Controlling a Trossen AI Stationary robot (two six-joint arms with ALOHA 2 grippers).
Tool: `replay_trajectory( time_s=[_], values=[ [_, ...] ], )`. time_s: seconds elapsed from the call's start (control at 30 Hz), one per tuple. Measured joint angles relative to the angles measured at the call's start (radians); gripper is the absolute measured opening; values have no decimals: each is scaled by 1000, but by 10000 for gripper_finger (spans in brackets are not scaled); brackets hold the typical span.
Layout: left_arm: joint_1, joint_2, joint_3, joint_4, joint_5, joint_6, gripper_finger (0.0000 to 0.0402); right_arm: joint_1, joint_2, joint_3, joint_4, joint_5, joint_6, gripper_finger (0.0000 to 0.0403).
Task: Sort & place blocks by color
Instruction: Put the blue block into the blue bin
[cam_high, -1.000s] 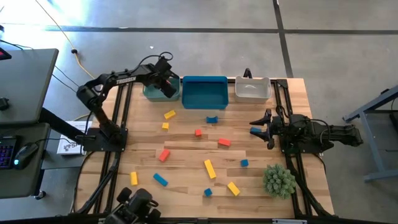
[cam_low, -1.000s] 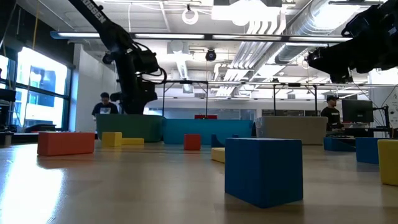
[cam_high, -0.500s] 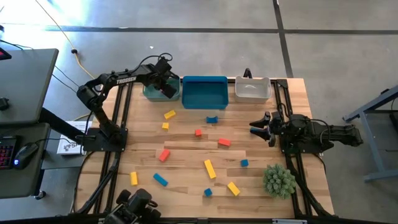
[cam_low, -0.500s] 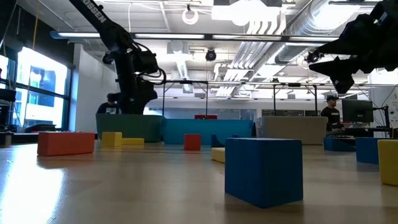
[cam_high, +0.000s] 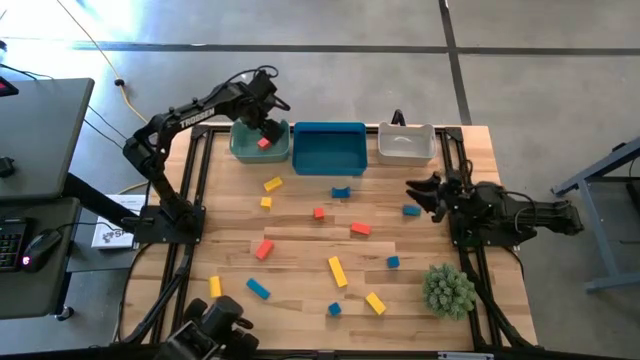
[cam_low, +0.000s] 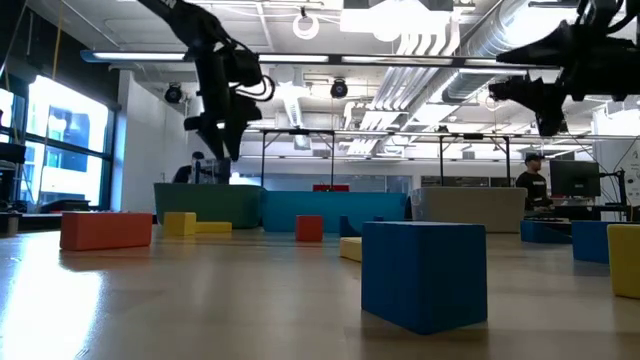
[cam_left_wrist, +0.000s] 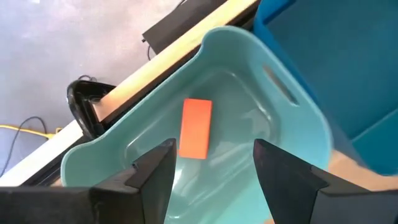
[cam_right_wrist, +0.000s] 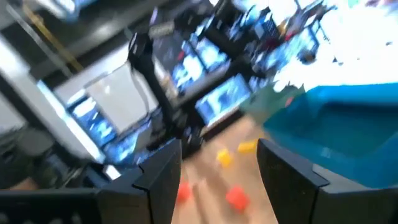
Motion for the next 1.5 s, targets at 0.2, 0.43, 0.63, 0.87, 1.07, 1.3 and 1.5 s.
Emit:
replay_trajectory(
  time_s=[0.2, 0.43, 0.63, 0.87, 1.07, 1.3, 1.5],
  values=[
    [0, -44, 33, -75, 10, 3, 204, 0, 0, 5, 174, 67, -119, 197],
    [-1, -128, 33, -124, 10, 11, 204, 0, 41, 105, 181, 93, -218, 197],
    [-28, -200, 33, -125, 34, 11, 204, 0, 212, 237, 123, 118, -272, 197],
    [-85, -257, 20, -131, 56, 33, 204, 0, 448, 422, -49, 139, -246, 197],
    [-113, -279, 16, -158, 56, 38, 204, 0, 642, 570, -164, 139, -246, 197],
    [-113, -285, 15, -157, 56, 72, 204, -8, 836, 701, -256, 139, -246, 197],
    [-113, -285, 15, -157, 58, 83, 204, -48, 995, 804, -309, 140, -254, 197]
  ],
)
